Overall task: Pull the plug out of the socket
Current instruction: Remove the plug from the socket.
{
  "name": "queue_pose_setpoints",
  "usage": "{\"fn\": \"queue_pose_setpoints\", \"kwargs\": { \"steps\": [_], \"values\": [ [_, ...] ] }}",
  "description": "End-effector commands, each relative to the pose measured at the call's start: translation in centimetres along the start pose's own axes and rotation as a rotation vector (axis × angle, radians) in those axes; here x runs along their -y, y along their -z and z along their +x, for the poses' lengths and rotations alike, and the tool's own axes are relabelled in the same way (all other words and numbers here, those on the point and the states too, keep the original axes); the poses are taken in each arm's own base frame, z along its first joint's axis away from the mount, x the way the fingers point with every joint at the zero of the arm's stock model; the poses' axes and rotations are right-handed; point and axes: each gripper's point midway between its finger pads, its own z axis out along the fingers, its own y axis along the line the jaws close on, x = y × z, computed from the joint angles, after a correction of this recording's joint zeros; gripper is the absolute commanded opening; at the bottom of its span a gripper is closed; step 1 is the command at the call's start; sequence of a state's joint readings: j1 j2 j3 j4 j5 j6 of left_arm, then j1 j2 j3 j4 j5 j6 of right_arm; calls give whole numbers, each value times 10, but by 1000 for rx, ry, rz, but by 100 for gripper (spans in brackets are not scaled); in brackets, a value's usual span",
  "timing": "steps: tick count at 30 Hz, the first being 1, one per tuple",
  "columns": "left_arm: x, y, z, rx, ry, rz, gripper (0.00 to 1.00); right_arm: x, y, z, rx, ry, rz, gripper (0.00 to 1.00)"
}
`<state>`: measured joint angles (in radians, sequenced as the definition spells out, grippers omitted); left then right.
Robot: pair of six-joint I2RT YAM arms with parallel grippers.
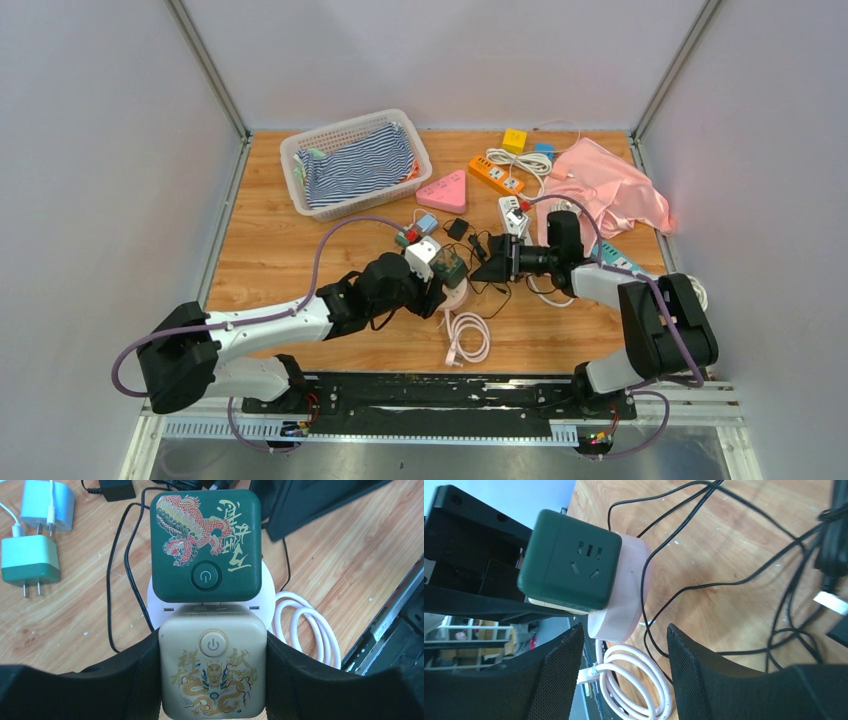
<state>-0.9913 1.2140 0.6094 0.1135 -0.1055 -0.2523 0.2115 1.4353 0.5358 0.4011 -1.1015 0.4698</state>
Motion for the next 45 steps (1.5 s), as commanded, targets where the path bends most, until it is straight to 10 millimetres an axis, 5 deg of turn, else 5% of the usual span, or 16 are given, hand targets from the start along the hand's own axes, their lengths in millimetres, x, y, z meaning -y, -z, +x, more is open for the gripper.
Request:
{"fn": "queue_pose_setpoints", "kwargs": {
  "steps": [1,6,20,32,42,45],
  "values": [
    [9,6,-60,223,86,25,0,-20,-15,6,-65,-12,-100,63],
    [3,10,-61,245,106,1,0,-36,-25,17,-122,21,-158,63],
    [12,27,-72,326,94,65,0,-39,-43,24,-209,-46,-185,57],
    [8,20,-72,326,2,49,0,-52,-48,28,-248,-53,-225,56],
    [8,12,-61,292,-22,49,0,-60,-46,19,-236,24,-232,4],
    [7,12,-62,295,-25,47,0,-63,-44,14,-221,86,-214,0]
  ]
}}
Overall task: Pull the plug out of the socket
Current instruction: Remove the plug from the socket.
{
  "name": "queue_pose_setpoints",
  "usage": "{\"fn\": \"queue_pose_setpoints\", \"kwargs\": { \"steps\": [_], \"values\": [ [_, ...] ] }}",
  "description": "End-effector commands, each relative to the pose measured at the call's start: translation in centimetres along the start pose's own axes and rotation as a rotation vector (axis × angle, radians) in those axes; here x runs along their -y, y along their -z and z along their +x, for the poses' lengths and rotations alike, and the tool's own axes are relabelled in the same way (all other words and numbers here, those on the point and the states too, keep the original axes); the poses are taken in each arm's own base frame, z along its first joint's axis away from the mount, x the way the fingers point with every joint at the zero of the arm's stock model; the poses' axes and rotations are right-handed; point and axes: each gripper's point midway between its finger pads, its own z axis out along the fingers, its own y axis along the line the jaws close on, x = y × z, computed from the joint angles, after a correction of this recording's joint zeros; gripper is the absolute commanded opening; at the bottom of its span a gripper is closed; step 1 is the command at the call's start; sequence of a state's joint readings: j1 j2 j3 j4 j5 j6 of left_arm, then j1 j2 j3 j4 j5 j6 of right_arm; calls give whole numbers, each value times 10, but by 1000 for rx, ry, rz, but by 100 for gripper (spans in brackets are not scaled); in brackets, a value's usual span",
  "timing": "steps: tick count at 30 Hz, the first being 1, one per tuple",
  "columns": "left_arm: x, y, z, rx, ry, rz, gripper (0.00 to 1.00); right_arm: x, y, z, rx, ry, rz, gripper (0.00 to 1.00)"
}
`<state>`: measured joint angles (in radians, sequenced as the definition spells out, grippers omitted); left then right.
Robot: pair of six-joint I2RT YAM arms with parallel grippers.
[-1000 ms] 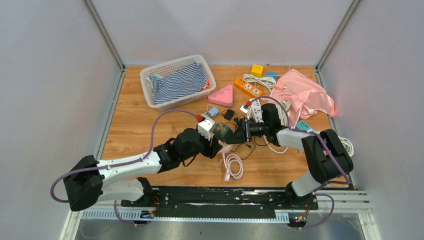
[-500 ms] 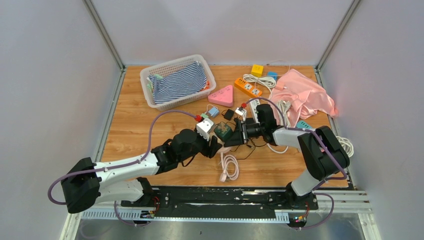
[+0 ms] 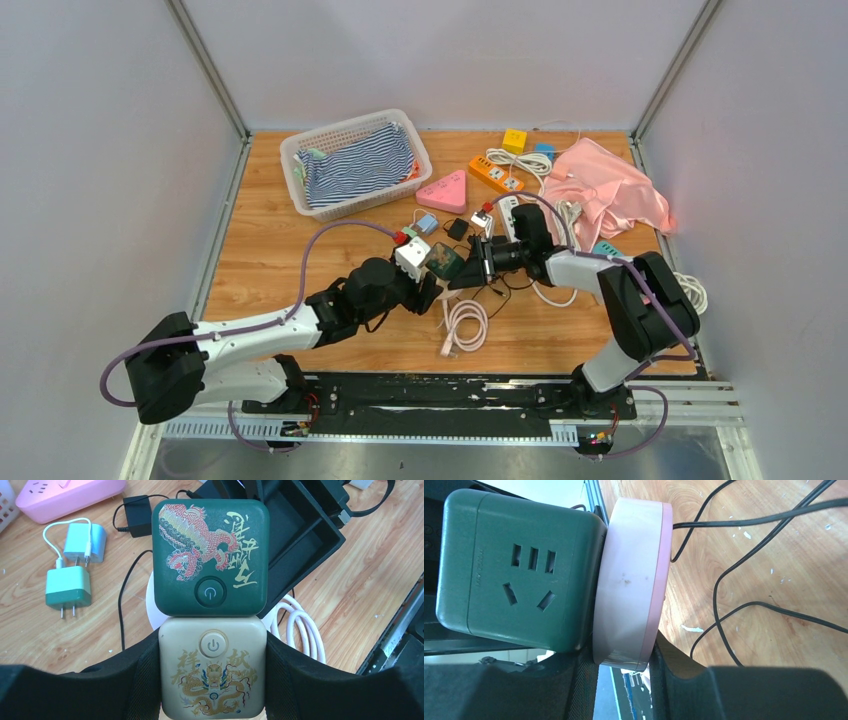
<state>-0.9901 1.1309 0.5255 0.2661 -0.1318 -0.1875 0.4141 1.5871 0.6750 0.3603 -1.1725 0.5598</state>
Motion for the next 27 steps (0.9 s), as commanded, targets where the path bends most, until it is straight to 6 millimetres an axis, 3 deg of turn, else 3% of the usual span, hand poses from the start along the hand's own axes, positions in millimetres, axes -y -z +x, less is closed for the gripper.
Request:
{"fn": "queue_pose_setpoints", "kwargs": {
  "steps": [1,8,13,17,27],
  "values": [
    [9,-5,-41,144,24,40,0,-26,2,-11,-7,194,-38,0],
    [11,-7,-43,147,33,46,0,-26,12,-21,36,318,69,0],
    [-14,3,-50,195,135,-73,0,-15,15,-24,47,310,121,0],
    [-23,7,-52,212,245,-84,0,-11,13,-23,42,278,126,0],
    [-13,14,-63,239,146,-2,0,4,14,-23,39,206,132,0]
  ]
}}
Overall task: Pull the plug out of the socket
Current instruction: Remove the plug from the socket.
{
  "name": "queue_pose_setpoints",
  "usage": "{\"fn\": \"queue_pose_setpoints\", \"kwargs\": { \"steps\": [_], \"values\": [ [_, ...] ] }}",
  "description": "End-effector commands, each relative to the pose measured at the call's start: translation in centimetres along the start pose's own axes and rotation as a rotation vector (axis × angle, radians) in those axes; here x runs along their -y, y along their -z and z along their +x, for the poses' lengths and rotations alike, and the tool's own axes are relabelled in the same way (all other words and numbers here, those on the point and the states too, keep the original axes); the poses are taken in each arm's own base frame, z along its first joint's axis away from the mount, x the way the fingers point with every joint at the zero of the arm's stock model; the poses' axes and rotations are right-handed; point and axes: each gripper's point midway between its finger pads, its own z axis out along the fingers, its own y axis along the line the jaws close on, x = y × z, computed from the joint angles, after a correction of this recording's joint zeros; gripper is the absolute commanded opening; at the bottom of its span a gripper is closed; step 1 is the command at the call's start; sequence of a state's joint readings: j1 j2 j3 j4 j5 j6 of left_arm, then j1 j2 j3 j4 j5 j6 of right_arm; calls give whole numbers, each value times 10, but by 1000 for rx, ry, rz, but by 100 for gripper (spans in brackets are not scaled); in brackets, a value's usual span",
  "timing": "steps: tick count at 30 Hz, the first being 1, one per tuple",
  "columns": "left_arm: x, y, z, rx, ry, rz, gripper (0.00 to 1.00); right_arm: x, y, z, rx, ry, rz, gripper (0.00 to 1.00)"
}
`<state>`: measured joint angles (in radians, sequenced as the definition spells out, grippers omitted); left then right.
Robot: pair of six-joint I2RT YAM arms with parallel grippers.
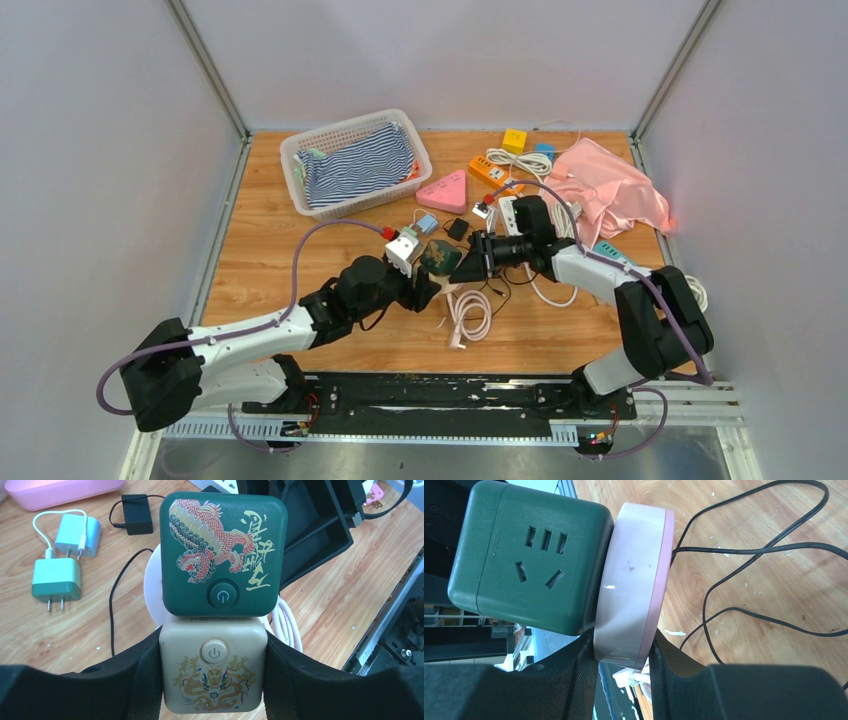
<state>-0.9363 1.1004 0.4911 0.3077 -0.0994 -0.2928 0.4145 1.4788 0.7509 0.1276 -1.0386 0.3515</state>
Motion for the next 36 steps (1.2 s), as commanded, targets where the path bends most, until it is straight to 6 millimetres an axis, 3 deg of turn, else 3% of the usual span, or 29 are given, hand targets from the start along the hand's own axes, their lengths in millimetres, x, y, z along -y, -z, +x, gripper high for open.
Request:
{"fn": "queue_pose_setpoints", "kwargs": {
  "steps": [1,6,11,13,19,22,25,29,36],
  "values": [
    [7,9,-59,196,12,38,0,8,2,-3,4,35,-4,0],
    [41,9,-61,197,-50,232,0,11,0,-2,-3,29,-19,0],
    [72,-2,-48,151,-174,322,0,8,2,-4,5,52,-22,0],
    [71,-8,-44,141,-185,287,0,8,3,-5,10,62,-15,0],
    [32,-8,-47,175,-120,61,0,11,6,-6,18,71,6,0],
    [22,-1,-56,189,46,106,0,12,5,-6,17,72,6,0],
    [27,4,-62,169,206,218,0,12,6,-6,19,76,9,0],
    [40,5,-63,140,247,288,0,12,6,-6,19,77,9,0],
    [47,-3,-55,168,-18,183,0,15,5,-5,16,75,17,0]
  ]
}}
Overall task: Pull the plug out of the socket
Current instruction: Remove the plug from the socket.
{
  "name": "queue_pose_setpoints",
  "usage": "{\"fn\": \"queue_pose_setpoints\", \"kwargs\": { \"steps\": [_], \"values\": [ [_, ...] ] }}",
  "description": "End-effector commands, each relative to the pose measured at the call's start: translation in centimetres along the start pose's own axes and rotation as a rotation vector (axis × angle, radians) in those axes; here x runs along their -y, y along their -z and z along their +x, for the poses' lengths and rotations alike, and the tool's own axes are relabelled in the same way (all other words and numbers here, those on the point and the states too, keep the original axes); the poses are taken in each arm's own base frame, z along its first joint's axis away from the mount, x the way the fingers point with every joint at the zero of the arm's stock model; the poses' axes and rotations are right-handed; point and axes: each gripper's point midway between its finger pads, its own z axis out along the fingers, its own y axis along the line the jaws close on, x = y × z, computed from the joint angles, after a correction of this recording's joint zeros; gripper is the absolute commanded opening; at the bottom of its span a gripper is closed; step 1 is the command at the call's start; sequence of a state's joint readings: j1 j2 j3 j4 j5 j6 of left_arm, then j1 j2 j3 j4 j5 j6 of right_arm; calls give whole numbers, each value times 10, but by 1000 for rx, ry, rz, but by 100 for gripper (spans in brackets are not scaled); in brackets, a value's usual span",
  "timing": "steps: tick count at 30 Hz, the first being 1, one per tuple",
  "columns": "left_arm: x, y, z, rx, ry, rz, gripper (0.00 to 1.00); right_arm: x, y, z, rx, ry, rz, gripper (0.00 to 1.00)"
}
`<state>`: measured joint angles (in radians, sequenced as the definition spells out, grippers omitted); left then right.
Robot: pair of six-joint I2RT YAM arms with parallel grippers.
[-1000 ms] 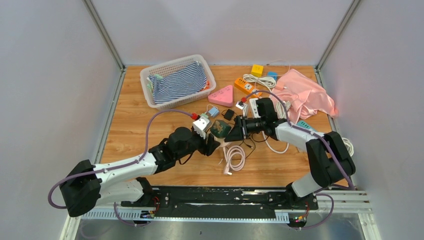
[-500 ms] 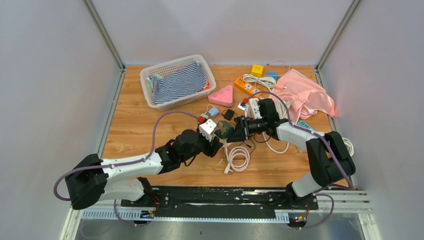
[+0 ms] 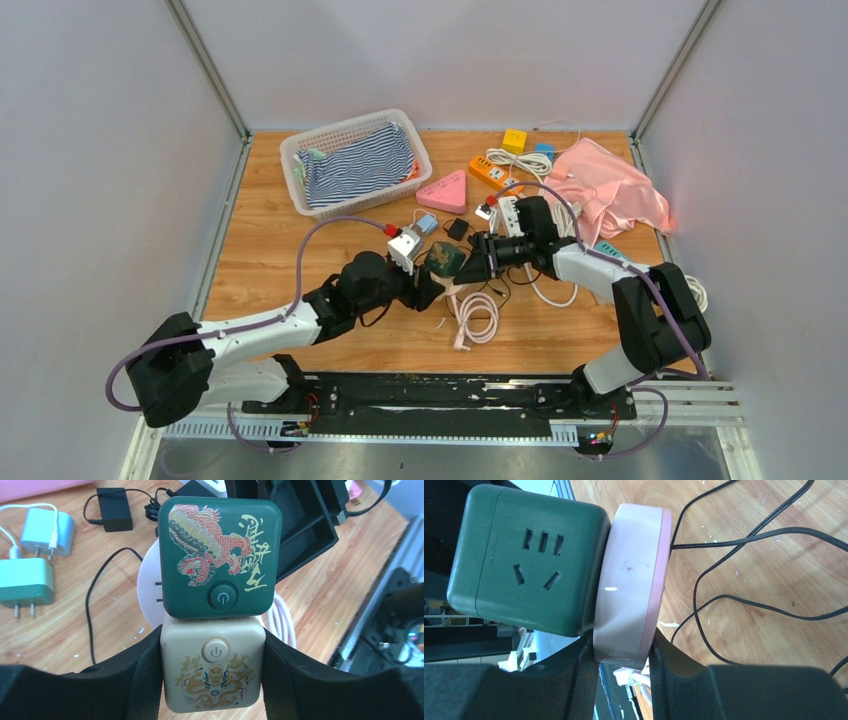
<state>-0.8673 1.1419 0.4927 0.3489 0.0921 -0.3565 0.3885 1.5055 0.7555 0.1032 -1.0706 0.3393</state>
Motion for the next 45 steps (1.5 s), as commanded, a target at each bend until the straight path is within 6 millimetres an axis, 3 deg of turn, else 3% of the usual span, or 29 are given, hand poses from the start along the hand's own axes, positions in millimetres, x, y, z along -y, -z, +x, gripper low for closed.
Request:
{"fn": "queue_pose_setpoints", "kwargs": {
  "steps": [1,9,17,21,26,34,38,45],
  "values": [
    [43,-2,-54,191,-156,36,0,8,2,-8,29,112,28,0],
    [20,-1,-50,193,-131,-166,0,10,2,-7,25,124,38,0],
    [27,13,-73,242,339,148,0,10,3,-7,29,142,38,0],
    [42,11,-76,224,270,211,0,9,3,-7,32,147,35,0],
    [46,-1,-61,197,73,87,0,11,2,-6,28,140,36,0],
    [25,-15,-44,136,-106,-194,0,15,1,-4,21,139,46,0],
    [37,-17,-42,128,-42,-132,0,18,1,-3,17,147,51,0],
    [35,-3,-62,170,320,103,0,24,0,0,3,144,68,0]
  ]
}}
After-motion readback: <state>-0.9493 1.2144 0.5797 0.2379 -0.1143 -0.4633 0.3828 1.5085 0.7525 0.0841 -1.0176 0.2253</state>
